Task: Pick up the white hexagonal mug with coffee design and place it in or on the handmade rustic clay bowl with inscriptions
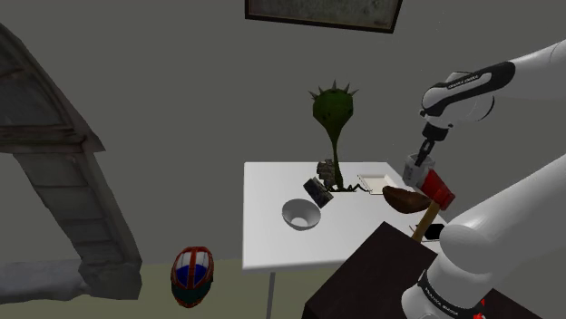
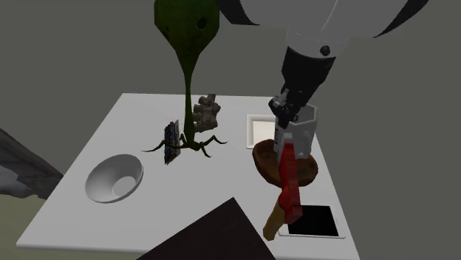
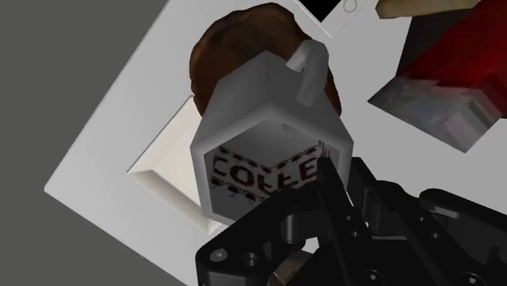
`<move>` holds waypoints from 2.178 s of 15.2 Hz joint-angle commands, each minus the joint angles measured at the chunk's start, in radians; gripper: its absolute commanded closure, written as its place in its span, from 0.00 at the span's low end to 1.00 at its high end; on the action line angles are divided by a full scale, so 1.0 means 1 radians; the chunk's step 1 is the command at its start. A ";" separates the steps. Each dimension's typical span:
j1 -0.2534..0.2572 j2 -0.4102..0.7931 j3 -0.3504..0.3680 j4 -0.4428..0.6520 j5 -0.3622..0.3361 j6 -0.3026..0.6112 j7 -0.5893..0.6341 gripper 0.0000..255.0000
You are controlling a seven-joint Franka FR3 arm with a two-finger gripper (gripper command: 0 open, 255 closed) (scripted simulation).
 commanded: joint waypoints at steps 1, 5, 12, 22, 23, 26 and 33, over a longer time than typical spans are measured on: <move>0.000 0.010 -0.008 -0.020 0.001 0.030 -0.006 1.00; 0.007 0.046 -0.026 -0.049 0.015 0.091 -0.021 1.00; 0.027 0.123 -0.058 -0.092 0.060 0.201 -0.061 1.00; 0.043 0.182 -0.078 -0.113 0.107 0.271 -0.098 1.00; 0.043 0.182 -0.078 -0.113 0.107 0.271 -0.098 1.00; 0.043 0.182 -0.078 -0.113 0.107 0.271 -0.098 0.00; 0.018 0.084 -0.048 -0.076 0.033 0.152 -0.042 0.00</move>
